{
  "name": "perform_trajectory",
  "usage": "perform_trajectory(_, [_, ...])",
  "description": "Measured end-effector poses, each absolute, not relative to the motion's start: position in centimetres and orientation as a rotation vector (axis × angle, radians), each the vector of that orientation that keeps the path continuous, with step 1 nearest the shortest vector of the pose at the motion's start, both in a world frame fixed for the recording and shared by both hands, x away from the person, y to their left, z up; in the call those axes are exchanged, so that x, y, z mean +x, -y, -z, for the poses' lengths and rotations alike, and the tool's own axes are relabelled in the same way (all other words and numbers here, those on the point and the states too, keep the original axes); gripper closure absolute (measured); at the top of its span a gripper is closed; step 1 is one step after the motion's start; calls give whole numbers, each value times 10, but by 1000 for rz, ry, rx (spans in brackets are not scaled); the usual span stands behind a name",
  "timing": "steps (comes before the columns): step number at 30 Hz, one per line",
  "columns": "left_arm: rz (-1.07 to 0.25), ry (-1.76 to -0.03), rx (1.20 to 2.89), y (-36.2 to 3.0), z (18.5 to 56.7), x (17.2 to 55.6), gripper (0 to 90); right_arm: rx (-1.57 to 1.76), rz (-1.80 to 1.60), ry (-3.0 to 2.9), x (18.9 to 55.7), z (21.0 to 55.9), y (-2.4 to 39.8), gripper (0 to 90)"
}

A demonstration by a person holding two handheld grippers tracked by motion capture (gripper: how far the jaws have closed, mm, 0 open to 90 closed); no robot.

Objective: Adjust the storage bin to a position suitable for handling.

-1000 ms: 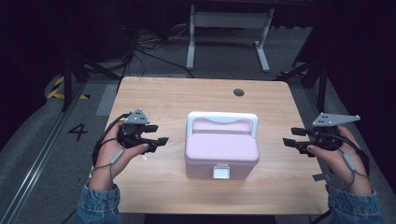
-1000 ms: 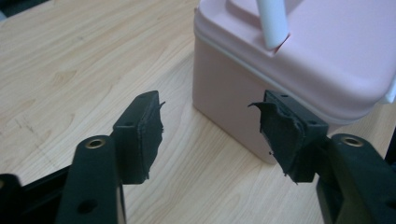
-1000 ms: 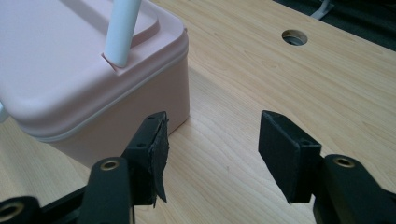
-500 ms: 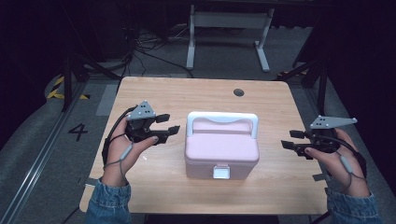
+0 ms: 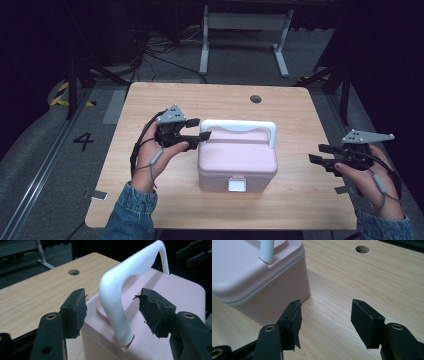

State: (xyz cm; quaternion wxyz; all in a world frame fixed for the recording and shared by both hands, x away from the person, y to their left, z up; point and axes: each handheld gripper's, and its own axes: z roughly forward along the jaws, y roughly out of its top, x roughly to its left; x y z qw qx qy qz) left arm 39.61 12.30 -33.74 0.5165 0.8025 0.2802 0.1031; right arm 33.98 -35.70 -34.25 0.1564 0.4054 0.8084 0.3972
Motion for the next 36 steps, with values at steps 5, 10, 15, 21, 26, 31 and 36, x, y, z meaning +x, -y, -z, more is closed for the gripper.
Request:
perform_trajectory(5, [-261, -687, 1939, -113, 347, 403, 397, 1161, -1135, -2315, 338, 344, 357, 430])
perform_trajectory(10, [-281, -707, 1963, -106, 352, 406, 452, 1168, -1131, -2321, 338, 346, 356, 429])
perform_trajectory(15, [-411, -657, 1937, -101, 348, 406, 479, 1171, -1137, -2327, 340, 348, 354, 426])
perform_trajectory(21, [-397, -635, 1927, -99, 346, 409, 541, 1171, -1146, -2320, 340, 349, 354, 422])
perform_trajectory(26, [-388, -619, 1933, -98, 345, 408, 629, 1170, -1147, -2318, 341, 350, 354, 421])
perform_trajectory(31, [-397, -590, 1952, -97, 340, 404, 662, 1171, -1167, -2320, 342, 351, 355, 421])
perform_trajectory(36, [-421, -559, 1977, -96, 332, 404, 660, 1170, -1180, -2314, 342, 350, 356, 421])
